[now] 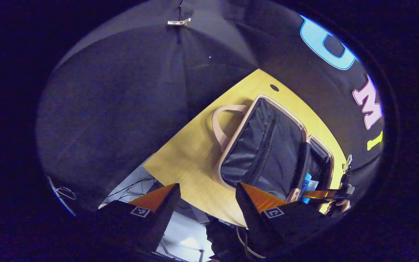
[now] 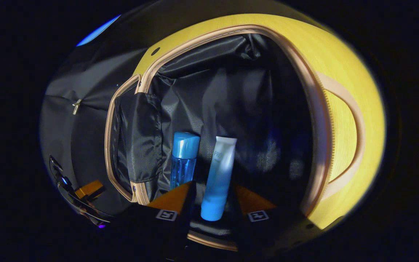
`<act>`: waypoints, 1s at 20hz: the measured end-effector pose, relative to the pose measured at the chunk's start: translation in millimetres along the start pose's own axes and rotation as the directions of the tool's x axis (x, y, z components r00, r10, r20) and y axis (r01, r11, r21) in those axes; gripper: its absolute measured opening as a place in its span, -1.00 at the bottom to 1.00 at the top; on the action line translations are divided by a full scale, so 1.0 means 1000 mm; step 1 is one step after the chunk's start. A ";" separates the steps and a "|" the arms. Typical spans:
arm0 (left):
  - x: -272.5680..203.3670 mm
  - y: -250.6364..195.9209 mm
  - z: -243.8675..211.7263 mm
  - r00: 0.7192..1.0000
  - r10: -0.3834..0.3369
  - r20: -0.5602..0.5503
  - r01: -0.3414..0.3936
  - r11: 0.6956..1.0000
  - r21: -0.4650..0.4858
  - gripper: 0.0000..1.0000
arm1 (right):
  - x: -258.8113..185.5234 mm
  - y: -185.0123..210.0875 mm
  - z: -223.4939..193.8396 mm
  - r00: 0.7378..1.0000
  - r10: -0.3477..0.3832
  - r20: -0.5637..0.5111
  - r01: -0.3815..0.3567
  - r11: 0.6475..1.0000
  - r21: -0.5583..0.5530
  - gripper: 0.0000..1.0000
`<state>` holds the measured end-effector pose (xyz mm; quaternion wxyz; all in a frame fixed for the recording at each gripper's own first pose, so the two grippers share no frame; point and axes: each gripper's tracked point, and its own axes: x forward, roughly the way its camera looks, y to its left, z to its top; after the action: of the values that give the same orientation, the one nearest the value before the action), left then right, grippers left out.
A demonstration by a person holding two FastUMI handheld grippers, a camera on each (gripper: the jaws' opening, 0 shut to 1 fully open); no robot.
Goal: First open the suitcase, pack the skin care products into it, and then close the suitcase.
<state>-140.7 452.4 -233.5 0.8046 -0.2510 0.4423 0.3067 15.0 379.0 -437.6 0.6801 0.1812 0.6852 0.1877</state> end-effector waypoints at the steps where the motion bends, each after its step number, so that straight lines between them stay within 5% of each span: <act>1: 0.008 0.002 0.005 1.000 0.003 0.003 -0.003 1.000 0.004 0.92 | -0.002 0.007 -0.002 1.000 0.013 0.008 -0.013 1.000 -0.007 0.17; 3: 0.024 0.001 0.019 1.000 0.006 0.004 -0.006 1.000 0.007 0.92 | -0.013 0.017 -0.002 0.999 0.024 0.042 -0.022 0.999 -0.049 0.92; 11: 0.079 0.001 0.111 0.999 -0.038 -0.009 0.038 0.999 -0.034 0.92 | -0.101 0.029 0.026 0.936 0.108 0.336 0.018 0.936 -0.351 0.95; 15: 0.128 0.008 0.108 0.989 0.023 -0.146 -0.028 0.999 -0.029 0.93 | -0.131 0.023 0.036 0.895 0.150 0.420 -0.010 0.948 -0.318 0.94; 19: 0.158 0.016 0.109 0.975 0.111 -0.194 -0.124 0.991 -0.055 0.93 | -0.138 -0.015 0.032 0.893 0.076 0.444 0.047 0.965 -0.259 0.94; 20: 0.168 0.009 0.110 0.981 0.072 -0.178 -0.081 0.996 -0.046 0.79 | -0.140 -0.019 0.028 0.895 0.078 0.440 0.035 0.969 -0.244 0.95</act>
<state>-15.0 578.0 -327.0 0.7431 -0.2812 0.5126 0.3255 44.3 292.4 -326.1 0.8340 0.1416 0.4802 0.2320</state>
